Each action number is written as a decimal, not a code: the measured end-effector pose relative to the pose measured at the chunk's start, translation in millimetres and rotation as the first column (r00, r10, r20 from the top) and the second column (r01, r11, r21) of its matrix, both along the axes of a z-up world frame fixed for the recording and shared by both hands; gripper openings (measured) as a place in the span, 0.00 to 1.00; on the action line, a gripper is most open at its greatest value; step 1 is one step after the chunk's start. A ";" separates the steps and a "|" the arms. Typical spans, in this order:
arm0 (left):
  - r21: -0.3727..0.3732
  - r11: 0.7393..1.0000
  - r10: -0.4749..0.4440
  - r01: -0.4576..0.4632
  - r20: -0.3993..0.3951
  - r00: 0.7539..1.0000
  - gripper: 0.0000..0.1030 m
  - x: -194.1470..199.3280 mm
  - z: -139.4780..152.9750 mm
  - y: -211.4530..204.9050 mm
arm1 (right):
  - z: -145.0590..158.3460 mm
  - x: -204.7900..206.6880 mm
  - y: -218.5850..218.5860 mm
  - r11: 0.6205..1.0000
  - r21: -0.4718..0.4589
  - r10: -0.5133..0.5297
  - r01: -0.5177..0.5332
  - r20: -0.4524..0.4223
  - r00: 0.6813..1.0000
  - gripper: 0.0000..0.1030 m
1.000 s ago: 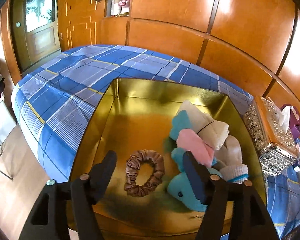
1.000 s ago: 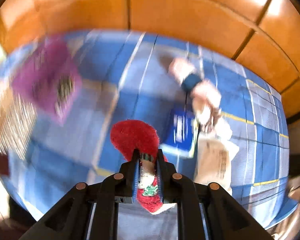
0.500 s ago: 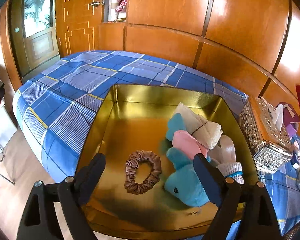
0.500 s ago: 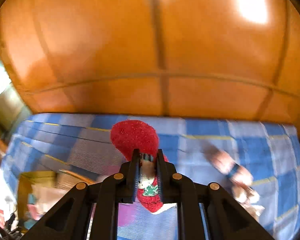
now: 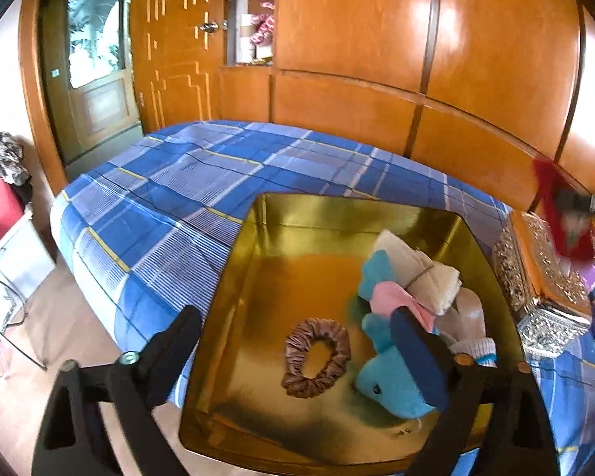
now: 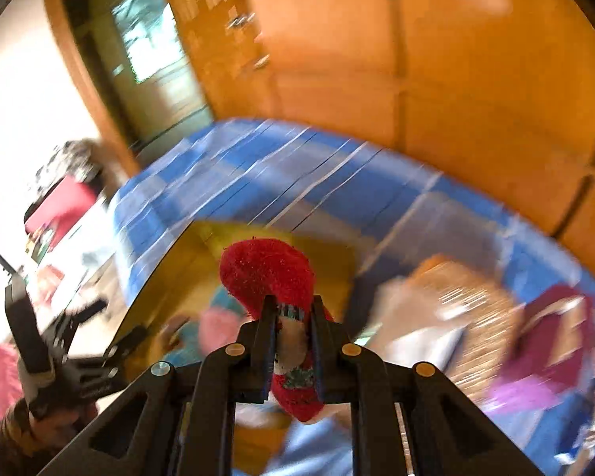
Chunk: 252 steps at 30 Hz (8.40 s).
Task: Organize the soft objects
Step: 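Carry the red Christmas sock into the gold tray and open the right tool, then move both tools from the tray back to the remaining items on the bed, then grasp the blue Tempo tissue pack with the left tool while the right tool reaches the second brown scrunchie, then lift the Tempo pack toward the tray with the left tool while the right tool grasps the brown scrunchie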
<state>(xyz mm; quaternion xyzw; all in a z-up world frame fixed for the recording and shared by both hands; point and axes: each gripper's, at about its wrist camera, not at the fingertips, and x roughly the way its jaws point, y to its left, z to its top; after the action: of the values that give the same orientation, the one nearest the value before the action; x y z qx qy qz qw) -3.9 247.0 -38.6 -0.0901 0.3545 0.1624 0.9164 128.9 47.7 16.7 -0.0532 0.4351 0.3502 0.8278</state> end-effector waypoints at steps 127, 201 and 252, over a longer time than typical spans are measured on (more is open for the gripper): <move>0.203 0.546 -0.813 0.813 -0.109 0.572 0.87 27.8 35.9 -352.3 | -74.4 -60.9 -498.5 0.077 0.238 -0.961 0.968 -0.241 0.136 0.42; -0.089 0.568 -0.820 0.818 -0.153 0.552 0.53 132.6 -82.1 -434.2 | -127.8 59.1 -459.2 0.352 -0.141 -0.930 0.925 -0.164 0.329 0.50; 0.077 0.928 -0.365 0.364 -0.005 0.931 0.50 232.0 95.7 -208.7 | -138.5 41.2 -419.0 0.514 -0.317 -0.854 0.797 -0.096 0.512 0.39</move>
<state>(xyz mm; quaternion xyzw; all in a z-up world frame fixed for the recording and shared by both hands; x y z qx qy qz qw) 228.1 38.3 57.1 0.0118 0.3540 0.0025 0.9352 170.1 -371.3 -121.8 0.1079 0.5412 -0.1394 0.8222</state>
